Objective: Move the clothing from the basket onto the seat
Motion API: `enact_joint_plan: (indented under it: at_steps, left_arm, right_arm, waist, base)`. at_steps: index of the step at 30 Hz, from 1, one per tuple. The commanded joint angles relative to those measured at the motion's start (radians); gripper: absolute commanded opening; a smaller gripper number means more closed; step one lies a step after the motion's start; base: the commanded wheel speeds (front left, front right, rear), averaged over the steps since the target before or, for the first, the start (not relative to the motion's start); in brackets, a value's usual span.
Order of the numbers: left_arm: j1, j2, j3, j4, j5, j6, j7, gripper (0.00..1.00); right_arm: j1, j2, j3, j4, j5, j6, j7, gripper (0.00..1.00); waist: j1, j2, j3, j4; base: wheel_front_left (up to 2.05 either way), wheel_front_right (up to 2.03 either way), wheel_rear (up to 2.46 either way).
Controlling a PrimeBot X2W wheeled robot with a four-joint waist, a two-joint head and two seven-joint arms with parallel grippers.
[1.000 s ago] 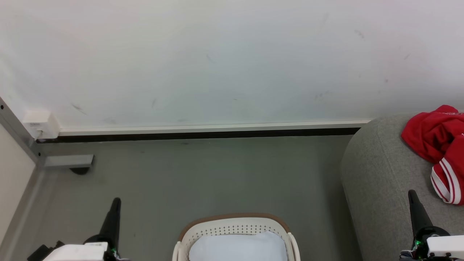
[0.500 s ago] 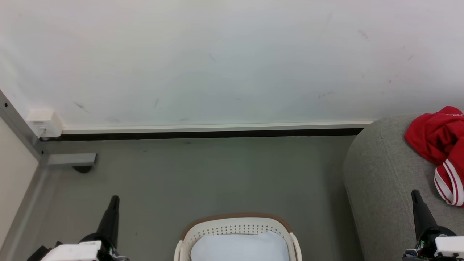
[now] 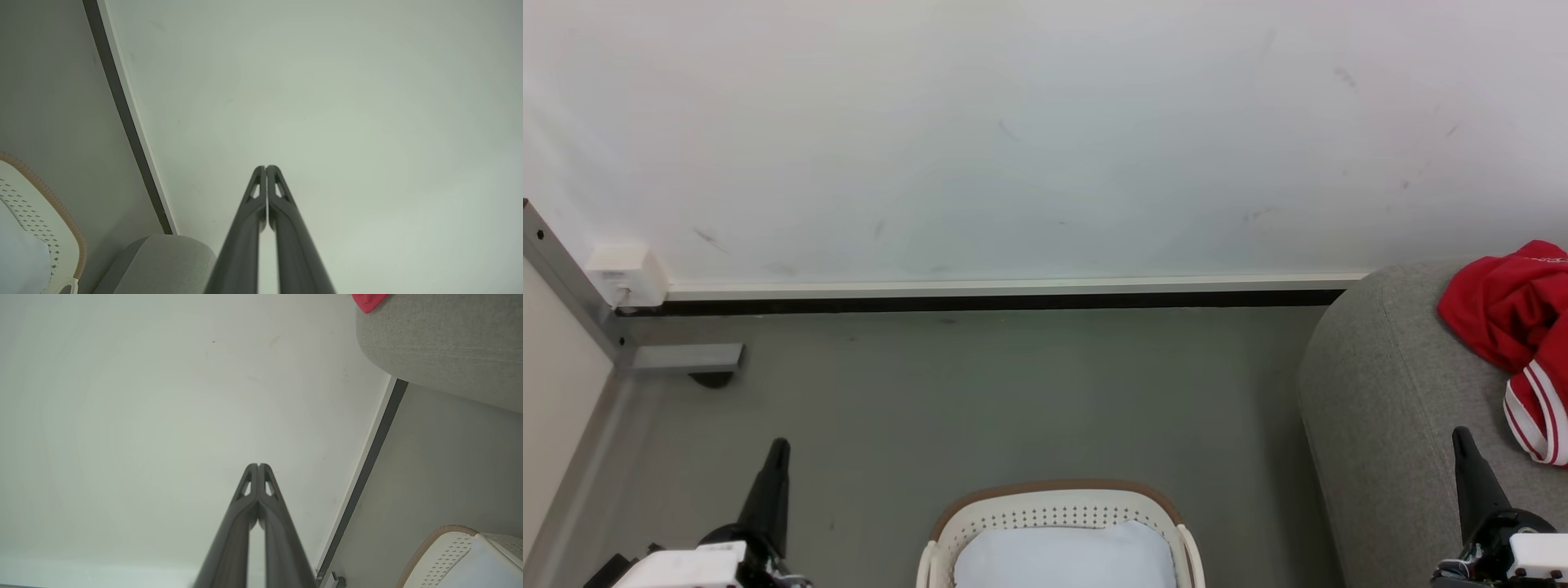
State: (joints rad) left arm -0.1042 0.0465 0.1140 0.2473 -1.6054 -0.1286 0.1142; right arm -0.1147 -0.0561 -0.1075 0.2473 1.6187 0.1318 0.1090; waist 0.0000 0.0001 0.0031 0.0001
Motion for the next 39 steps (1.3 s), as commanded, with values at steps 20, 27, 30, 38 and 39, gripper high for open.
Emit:
enact_joint_plan:
  at_steps: [20, 27, 30, 38, 39]
  left_arm:
    - [-0.009, 0.007, 0.002, -0.003, -0.014, -0.005, 0.004, 0.0]
    - [-0.009, 0.007, 0.002, -0.003, -0.014, -0.005, 0.004, 0.0]
    - [-0.009, 0.007, 0.002, -0.003, -0.014, -0.005, 0.004, 0.0]
    - [-0.009, 0.007, 0.002, -0.004, -0.014, -0.005, 0.004, 0.0]
    - [-0.009, 0.007, 0.002, -0.004, -0.014, -0.005, 0.004, 0.0]
  right_arm:
    - [0.013, 0.003, -0.006, -0.006, -0.004, -0.002, 0.003, 0.0]
    - [0.013, 0.004, -0.007, -0.006, -0.005, -0.002, 0.004, 0.0]
    - [0.013, 0.004, -0.007, -0.006, -0.005, -0.002, 0.004, 0.0]
    - [0.013, 0.004, -0.008, -0.006, -0.006, -0.002, 0.005, 0.0]
    - [0.013, 0.004, -0.008, -0.006, -0.006, -0.002, 0.005, 0.0]
  waist:
    - [0.0, -0.0001, 0.0, 0.0]
    - [0.0, -0.0001, 0.0, 0.0]
    - [0.0, -0.0001, 0.0, 0.0]
    - [0.0, -0.0001, 0.0, 0.0]
    - [0.0, -0.0001, 0.0, 0.0]
  base:
    - [0.0, 0.0, 0.0]
    - [0.0, 0.0, 0.0]
    - [0.0, 0.0, 0.0]
    - [0.0, 0.0, 0.0]
    - [0.0, 0.0, 0.0]
